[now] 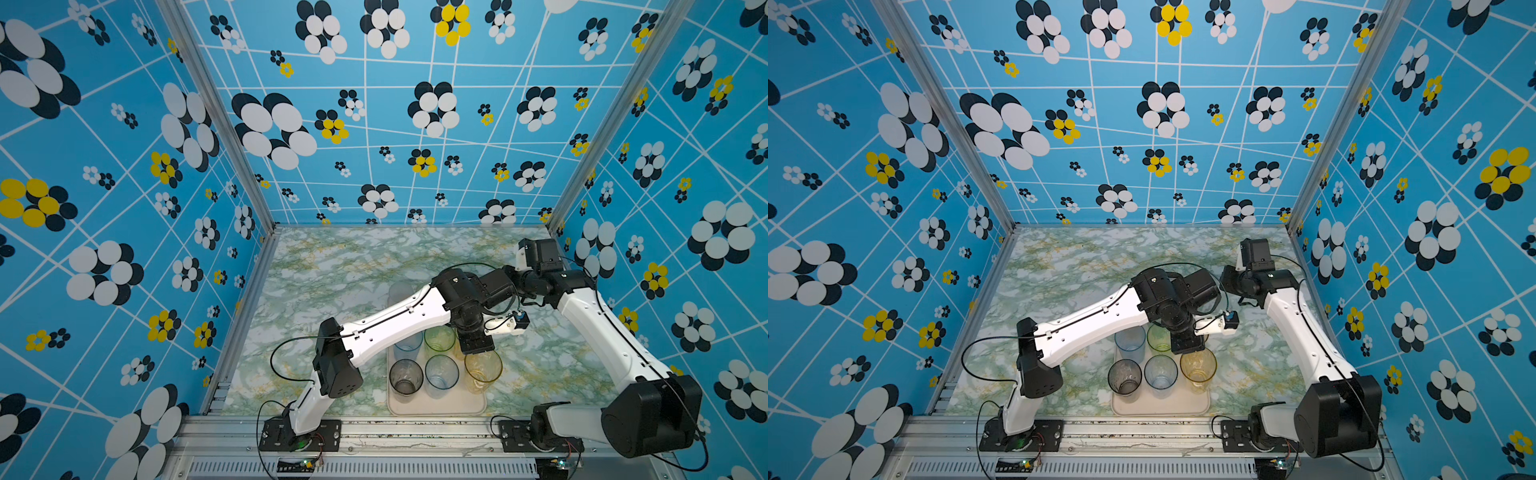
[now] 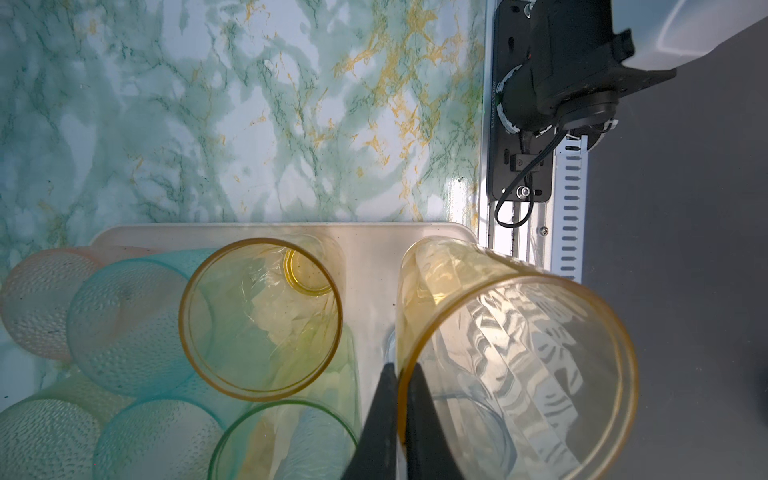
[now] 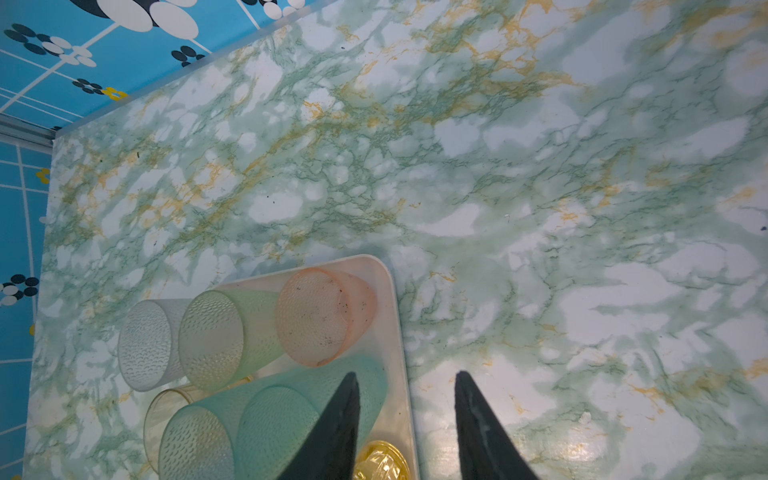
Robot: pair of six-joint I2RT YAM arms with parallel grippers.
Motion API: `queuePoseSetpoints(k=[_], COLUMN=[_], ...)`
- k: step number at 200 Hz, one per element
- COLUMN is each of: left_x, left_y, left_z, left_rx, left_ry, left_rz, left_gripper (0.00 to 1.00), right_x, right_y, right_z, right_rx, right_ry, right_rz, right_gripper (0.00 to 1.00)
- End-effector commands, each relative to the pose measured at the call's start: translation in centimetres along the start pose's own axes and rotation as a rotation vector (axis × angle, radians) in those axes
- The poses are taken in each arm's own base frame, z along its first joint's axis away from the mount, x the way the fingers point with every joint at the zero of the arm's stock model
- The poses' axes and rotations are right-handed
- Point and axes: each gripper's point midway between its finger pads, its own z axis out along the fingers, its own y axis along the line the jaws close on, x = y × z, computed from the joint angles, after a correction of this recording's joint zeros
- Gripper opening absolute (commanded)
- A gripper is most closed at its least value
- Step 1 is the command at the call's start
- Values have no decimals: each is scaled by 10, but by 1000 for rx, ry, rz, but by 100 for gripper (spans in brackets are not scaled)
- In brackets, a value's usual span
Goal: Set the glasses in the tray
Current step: 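Carry the yellow cup with the left gripper over the tray's near corner, then lower the yellow cup onto the tray beside the other yellow cup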
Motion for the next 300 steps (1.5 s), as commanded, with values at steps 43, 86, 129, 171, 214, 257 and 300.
queuePoseSetpoints(k=[43,86,129,171,214,257,300], left_x=[15,19,26,27,26,28,29], left_y=[8,10,13,14,17,21,21], left_z=[32,39,47,48,49,49,49], left_rx=[-9,-5,-4,-2,-10,-19,-22], left_ry=[83,87,97,87,75,78,82], left_rz=[-7,-20,-33,-35,-38,-44,-43], left_gripper=[2,2,2,2,2,2,3], right_x=[7,9,9,10,11,12,12], right_y=[-4,-4,-4,-4,-3,-3,-3], right_z=[12,16,17,19,20,21,22], right_rx=[-9,-12,-16,-18,-23,-23,-25], right_ry=[27,38,43,48,51,57,59], right_rz=[-12,-11,-9,-5,-5,-4,-2], right_gripper=[40,40,40,40,39,39,39])
